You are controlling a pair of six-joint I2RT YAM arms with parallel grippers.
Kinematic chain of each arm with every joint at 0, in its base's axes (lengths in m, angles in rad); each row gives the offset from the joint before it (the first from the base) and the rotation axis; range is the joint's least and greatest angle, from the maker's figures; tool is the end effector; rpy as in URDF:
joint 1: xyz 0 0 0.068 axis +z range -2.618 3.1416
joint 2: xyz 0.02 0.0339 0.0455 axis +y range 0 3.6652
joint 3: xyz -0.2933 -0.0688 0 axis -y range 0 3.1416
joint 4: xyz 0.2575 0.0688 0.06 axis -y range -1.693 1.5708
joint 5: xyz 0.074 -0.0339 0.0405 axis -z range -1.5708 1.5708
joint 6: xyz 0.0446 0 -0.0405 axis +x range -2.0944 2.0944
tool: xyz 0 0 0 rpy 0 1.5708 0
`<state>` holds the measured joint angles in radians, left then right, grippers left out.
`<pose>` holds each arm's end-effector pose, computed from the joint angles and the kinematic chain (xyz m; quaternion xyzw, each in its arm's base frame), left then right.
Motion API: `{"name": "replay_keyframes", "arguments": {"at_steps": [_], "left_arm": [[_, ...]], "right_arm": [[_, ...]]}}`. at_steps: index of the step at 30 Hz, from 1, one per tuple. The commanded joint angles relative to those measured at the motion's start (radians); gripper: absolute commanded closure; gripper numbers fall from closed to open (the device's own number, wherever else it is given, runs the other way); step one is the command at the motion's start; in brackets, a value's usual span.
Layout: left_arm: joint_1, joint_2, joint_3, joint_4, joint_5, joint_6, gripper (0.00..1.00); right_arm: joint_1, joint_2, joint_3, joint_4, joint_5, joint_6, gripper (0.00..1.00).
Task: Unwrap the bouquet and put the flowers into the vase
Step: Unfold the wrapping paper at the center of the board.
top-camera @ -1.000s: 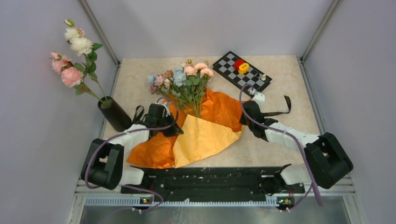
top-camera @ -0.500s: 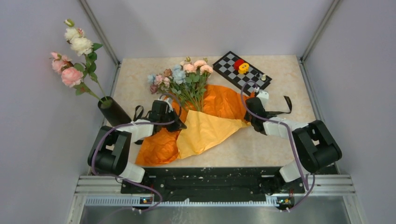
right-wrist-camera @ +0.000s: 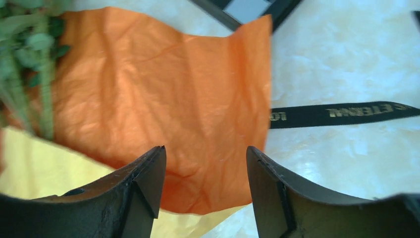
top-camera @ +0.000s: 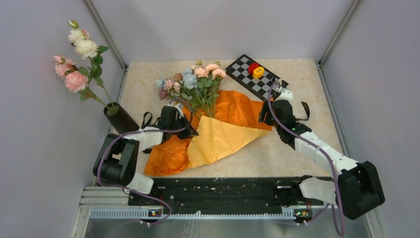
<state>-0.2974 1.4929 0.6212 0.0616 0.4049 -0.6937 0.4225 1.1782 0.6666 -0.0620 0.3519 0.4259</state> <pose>0.2703 -0.1012 0.1641 -0.1059 0.9065 -0.3372 0.2311 0.2425 0.0922 0.2479 0.0852 0.8646 0.0537 0.4924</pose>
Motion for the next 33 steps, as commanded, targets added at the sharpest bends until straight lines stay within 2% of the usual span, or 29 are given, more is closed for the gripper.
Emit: {"name": "replay_keyframes", "arguments": {"at_steps": [1, 3, 5, 10, 15, 26, 33], "left_arm": [[-0.003, -0.002, 0.018, 0.053, 0.014, -0.005, 1.0], [-0.004, -0.004, 0.018, 0.048, 0.013, -0.005, 1.0], [-0.003, -0.005, 0.02, 0.046, 0.011, -0.006, 1.0], [-0.003, -0.004, 0.026, 0.039, 0.006, -0.005, 1.0], [-0.003, -0.002, 0.027, 0.035, 0.002, -0.007, 1.0], [-0.003, -0.005, 0.028, 0.016, -0.011, 0.003, 1.0], [-0.003, -0.005, 0.028, 0.013, -0.013, 0.004, 1.0]], "right_arm": [[0.001, -0.075, 0.046, -0.049, -0.318, -0.05, 0.41], [0.026, -0.076, 0.04, -0.033, -0.447, -0.037, 0.45], [0.073, -0.061, 0.033, -0.008, -0.514, -0.01, 0.48], [0.206, 0.05, 0.031, 0.051, -0.584, 0.04, 0.56], [0.24, 0.144, -0.017, 0.152, -0.659, 0.146, 0.62], [0.223, 0.232, -0.066, 0.115, -0.514, 0.162, 0.64], [0.111, 0.25, -0.117, 0.113, -0.523, 0.18, 0.64]]}}
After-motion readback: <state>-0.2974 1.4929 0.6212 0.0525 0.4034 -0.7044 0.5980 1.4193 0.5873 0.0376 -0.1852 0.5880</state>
